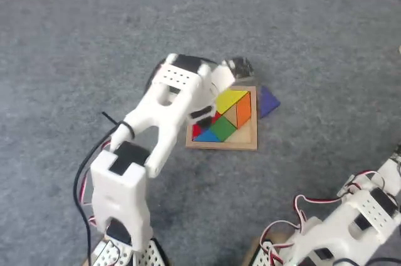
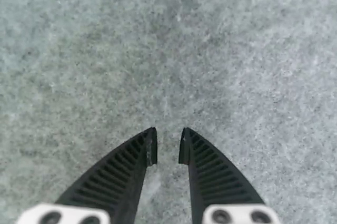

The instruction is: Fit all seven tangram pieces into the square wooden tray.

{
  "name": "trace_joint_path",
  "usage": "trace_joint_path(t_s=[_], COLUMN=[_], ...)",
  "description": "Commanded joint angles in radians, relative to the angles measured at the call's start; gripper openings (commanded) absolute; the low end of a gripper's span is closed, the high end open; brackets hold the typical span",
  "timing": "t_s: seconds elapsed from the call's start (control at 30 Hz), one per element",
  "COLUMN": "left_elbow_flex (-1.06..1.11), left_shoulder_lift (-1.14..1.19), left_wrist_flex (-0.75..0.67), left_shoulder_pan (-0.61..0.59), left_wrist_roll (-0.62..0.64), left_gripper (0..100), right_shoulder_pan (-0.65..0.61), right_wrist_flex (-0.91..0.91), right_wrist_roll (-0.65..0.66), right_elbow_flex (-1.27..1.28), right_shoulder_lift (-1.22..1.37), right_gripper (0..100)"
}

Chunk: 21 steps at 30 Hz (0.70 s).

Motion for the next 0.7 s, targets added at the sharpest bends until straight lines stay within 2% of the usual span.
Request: trace_joint_path(t_s=[0.0,0.13,0.33,0.43,0.53,0.67], left_elbow_flex=[-0.007,0.188,0.762,1.046,1.259,1.400], left_shoulder_lift=[-0.288,-0.621,-1.086,-1.303,-1.508,-1.708], left_wrist_flex=[0.057,-0.009,-0.226,-0.371,-0.471,-0.445], left_shoulder_pan=[-0.012,-0.012,-0.091,-0.204,-0.328,-0.423], left_wrist_roll=[0.167,0.308,0.493,0.491,0.417,0.388], left_gripper=[18,17,17,17,17,17], right_shoulder_pan=[-0.015,-0.050,-0.102,-0.101,-0.102,-0.165], right_wrist_flex=[-0.015,-0.018,-0.016,-0.013,-0.012,0.125], right_wrist_roll=[-0.009,-0.009,0.063,0.117,0.133,0.140], right_elbow_flex=[-0.040,-0.028,-0.020,-0.025,-0.044,-0.170], right_shoulder_lift=[0.005,0.004,0.001,-0.005,-0.005,0.004], right_gripper=[8.7,8.7,8.7,8.7,8.7,10.5])
